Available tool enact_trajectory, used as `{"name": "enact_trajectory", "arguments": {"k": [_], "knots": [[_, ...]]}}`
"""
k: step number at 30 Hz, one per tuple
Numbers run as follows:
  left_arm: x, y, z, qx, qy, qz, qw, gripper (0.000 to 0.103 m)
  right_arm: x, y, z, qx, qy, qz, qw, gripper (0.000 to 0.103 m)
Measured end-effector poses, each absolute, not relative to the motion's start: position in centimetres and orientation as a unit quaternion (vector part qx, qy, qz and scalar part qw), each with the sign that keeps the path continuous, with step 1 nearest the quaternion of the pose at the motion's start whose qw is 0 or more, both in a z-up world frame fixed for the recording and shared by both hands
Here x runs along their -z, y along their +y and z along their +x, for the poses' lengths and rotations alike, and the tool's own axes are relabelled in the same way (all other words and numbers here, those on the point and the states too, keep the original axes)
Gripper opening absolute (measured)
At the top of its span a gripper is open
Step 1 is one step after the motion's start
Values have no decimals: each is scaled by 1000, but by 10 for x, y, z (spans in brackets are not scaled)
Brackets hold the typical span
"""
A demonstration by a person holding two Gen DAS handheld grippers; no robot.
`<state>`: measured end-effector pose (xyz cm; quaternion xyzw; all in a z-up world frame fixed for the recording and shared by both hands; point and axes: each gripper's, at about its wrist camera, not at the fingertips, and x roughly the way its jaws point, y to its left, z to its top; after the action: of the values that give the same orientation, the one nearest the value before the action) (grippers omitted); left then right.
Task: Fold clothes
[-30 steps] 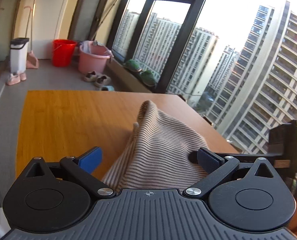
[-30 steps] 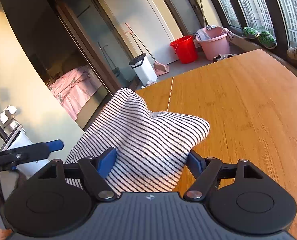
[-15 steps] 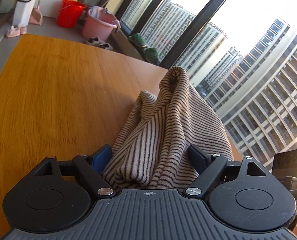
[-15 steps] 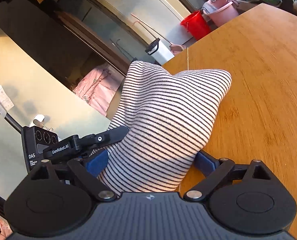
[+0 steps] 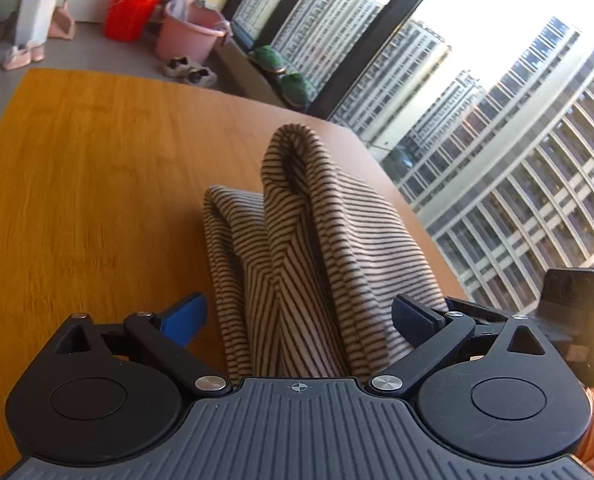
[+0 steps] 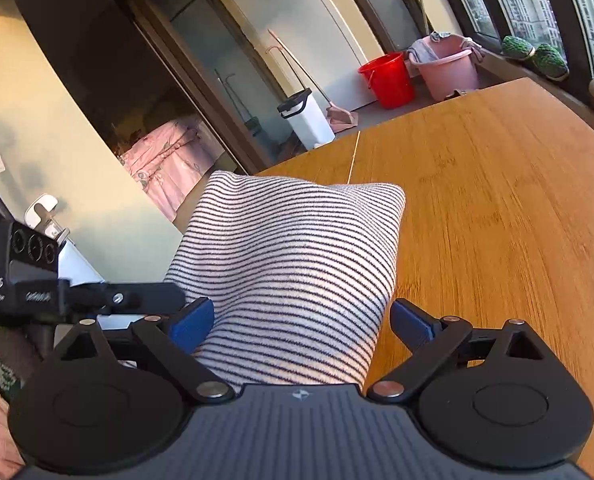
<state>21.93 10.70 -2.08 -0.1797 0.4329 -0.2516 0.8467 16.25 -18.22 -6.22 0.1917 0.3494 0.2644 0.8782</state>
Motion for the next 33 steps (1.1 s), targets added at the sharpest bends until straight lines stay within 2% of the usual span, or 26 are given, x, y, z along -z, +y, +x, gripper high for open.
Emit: {"name": "enact_trajectory", "arguments": {"k": [5, 9, 13, 19, 23, 25, 27, 29, 31, 33], "knots": [[29, 99, 236, 261, 434, -202, 838, 103, 72, -177, 163, -269, 358, 203, 870, 97], [30, 102, 235, 262, 423, -217, 840, 97, 68, -159, 169, -285, 352, 171, 875, 90], [9, 127, 247, 255, 384, -247, 852, 95, 41, -132, 194, -333, 321, 134, 877, 68], [-53, 179, 274, 211, 293, -232, 903, 96, -8, -82, 266, -415, 263, 120, 863, 65], [-35, 210, 312, 173, 298, -258, 903, 96, 0, -54, 331, -442, 285, 164, 835, 65], [-6, 214, 333, 149, 332, -248, 898, 91, 22, -42, 354, -418, 316, 147, 839, 65], [15, 222, 330, 129, 355, -231, 897, 88, 44, -33, 362, -370, 329, 85, 865, 65], [18, 231, 326, 132, 346, -240, 897, 88, 57, -27, 366, -341, 331, 40, 879, 68], [5, 236, 316, 142, 316, -238, 907, 89, 55, -24, 369, -345, 337, 44, 875, 69], [-10, 230, 308, 166, 290, -237, 912, 89, 49, -12, 363, -341, 326, -1, 882, 69]]}}
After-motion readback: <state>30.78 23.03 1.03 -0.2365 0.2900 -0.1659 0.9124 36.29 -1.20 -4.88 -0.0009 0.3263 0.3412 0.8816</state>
